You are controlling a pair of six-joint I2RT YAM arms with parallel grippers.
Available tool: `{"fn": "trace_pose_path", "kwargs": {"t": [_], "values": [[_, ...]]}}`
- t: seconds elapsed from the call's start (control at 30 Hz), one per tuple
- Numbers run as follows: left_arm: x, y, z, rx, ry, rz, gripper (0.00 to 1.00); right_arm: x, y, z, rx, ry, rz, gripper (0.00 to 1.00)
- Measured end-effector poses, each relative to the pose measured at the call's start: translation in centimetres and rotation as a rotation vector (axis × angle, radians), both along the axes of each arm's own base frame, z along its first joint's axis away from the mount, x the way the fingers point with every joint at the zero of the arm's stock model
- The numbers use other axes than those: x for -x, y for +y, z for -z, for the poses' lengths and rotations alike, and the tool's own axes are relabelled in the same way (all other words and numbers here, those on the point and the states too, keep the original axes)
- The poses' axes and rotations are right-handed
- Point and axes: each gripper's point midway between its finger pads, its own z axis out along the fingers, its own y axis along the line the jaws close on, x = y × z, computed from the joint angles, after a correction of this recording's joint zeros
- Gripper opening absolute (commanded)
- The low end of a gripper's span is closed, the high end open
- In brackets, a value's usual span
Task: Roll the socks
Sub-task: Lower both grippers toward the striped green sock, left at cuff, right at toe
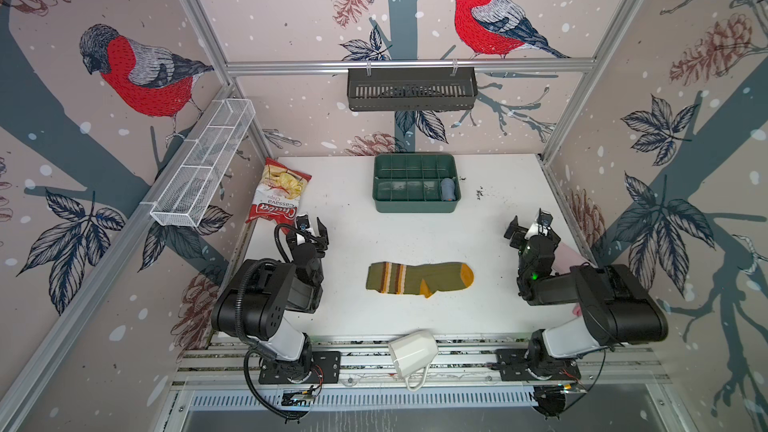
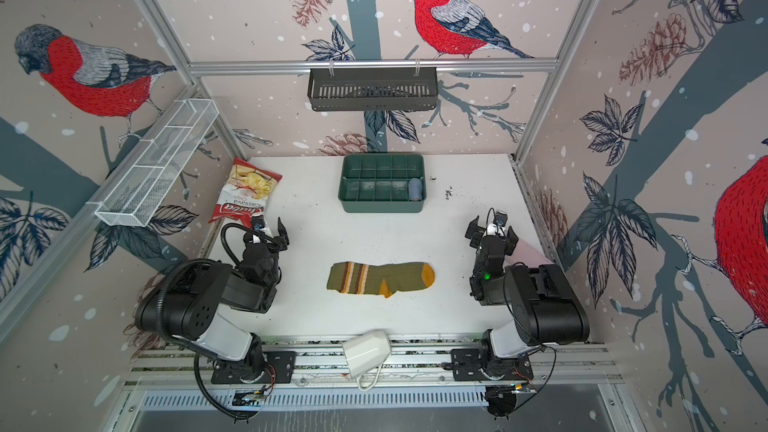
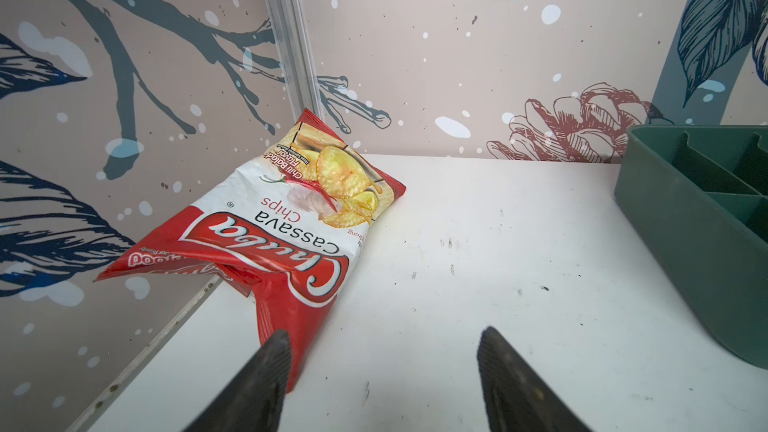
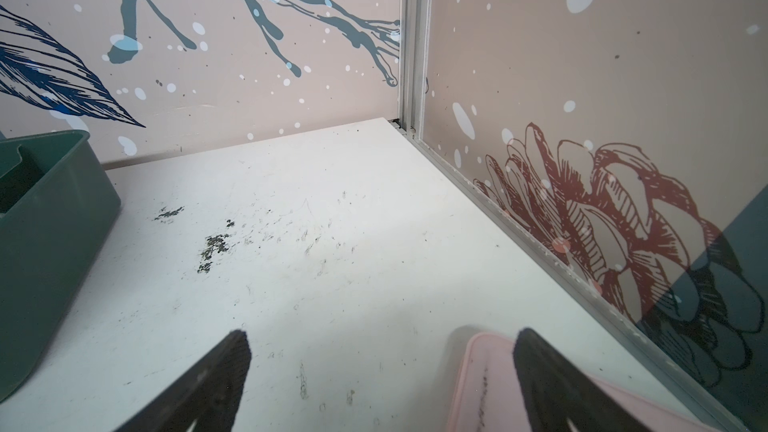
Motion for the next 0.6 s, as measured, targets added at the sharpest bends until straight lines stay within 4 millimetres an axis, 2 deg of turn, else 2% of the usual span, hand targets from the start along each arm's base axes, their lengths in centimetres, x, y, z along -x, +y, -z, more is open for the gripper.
{"fn": "trace_pose_path", "kwargs": {"t": [0.07, 0.13, 0.2, 0.27, 0.33, 0.4, 0.47, 0.57, 0.6], "values": [[0.0, 0.0, -0.1, 0.000, 0.002, 0.002, 0.55, 0.0, 0.0, -0.1, 0.000, -0.003, 0.001, 0.94], [0.1, 0.1, -0.9, 0.002, -0.007, -0.002, 0.43, 0.0, -0.3, -0.5, -0.002, -0.009, 0.006, 0.93], [-0.2, 0.0, -3.0, 0.011, -0.037, -0.006, 0.38, 0.0, -0.7, -1.6, -0.008, -0.037, 0.017, 0.93], [-0.6, -0.3, -6.1, 0.026, -0.083, 0.005, 0.37, 0.1, -1.0, -2.6, -0.014, -0.049, 0.026, 0.93], [-0.7, -1.0, -8.8, 0.054, -0.114, 0.040, 0.32, 0.0, -1.0, -4.4, -0.030, -0.081, 0.028, 0.92], [-0.9, -2.3, -11.2, 0.096, -0.133, 0.101, 0.29, -0.1, -1.0, -6.5, -0.041, -0.105, 0.028, 0.89], [-0.9, -3.9, -12.5, 0.149, -0.123, 0.158, 0.28, -0.5, -0.8, -9.1, -0.080, -0.129, 0.017, 0.86], [-0.9, -7.3, -12.9, 0.203, -0.052, 0.259, 0.28, -1.0, 0.5, -12.2, -0.149, -0.138, -0.040, 0.84], [-0.8, -8.8, -12.9, 0.215, -0.017, 0.303, 0.28, -1.0, 1.3, -12.7, -0.175, -0.123, -0.070, 0.84]]}}
